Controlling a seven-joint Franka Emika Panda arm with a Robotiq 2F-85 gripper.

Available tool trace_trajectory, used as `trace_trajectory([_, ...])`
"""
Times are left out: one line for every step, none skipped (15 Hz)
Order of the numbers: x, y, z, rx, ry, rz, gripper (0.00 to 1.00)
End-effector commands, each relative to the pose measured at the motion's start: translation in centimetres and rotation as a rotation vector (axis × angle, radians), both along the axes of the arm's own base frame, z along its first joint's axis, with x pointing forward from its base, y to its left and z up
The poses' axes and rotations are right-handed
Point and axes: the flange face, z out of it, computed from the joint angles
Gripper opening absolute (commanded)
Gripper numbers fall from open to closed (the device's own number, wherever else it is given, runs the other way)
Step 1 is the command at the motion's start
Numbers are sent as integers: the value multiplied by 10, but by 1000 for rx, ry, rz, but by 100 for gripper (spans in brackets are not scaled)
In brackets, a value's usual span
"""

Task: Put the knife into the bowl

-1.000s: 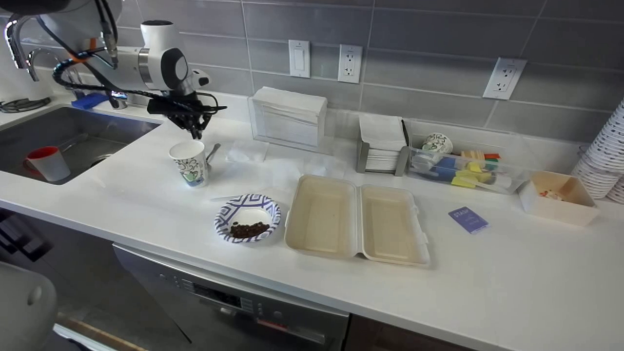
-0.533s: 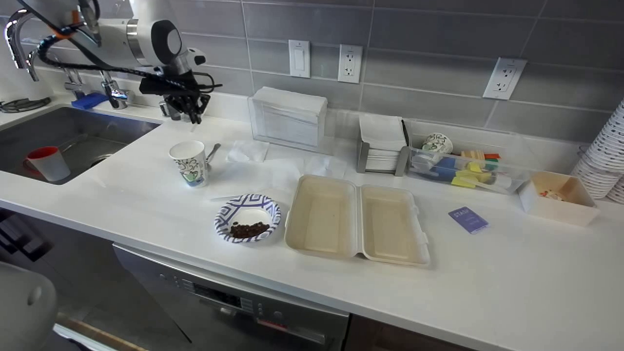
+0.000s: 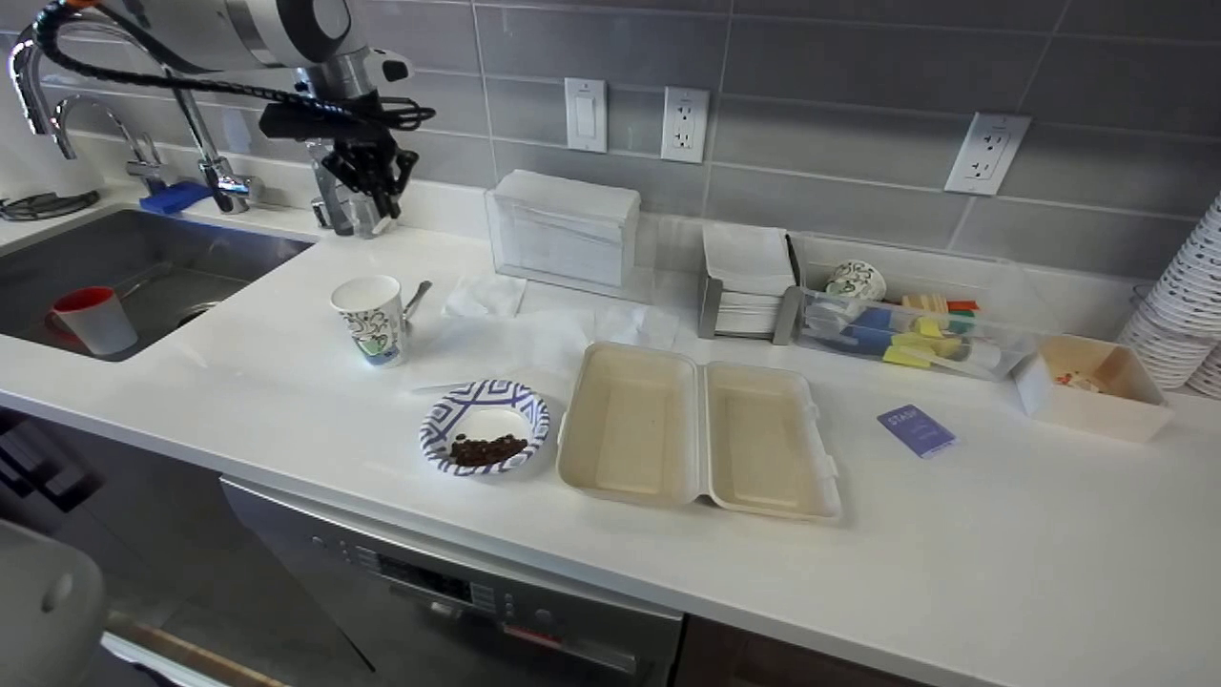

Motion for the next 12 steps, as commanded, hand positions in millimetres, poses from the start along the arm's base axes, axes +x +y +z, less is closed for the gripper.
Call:
trace_trajectory([-41,-23,21,14,66,-46,3])
trace_trajectory([-53,-29,25,36,92,-57,3])
trace_trajectory([-65,-37,29,44,102,-96,3])
trace_trajectory([-76,-45,33,46,117,-131,3])
trace_trajectory([-91,-55,37,32,128,-180,3])
trace_trajectory([-103,-64,41,27,145,-222,3])
trace_trajectory([-119,-74,39,11,161,-286,3])
trace_trajectory([-132,-84,37,-4,168,-342,3])
trace_trajectory([-145,-96,33,-11,171,-397,3])
trace_trajectory([-156,-108,30,-12,174,-452,3])
trace_trajectory([-168,-123,23,-13,183,-507,3])
trace_trajectory([-180,-138,12,-21,188,-560,3])
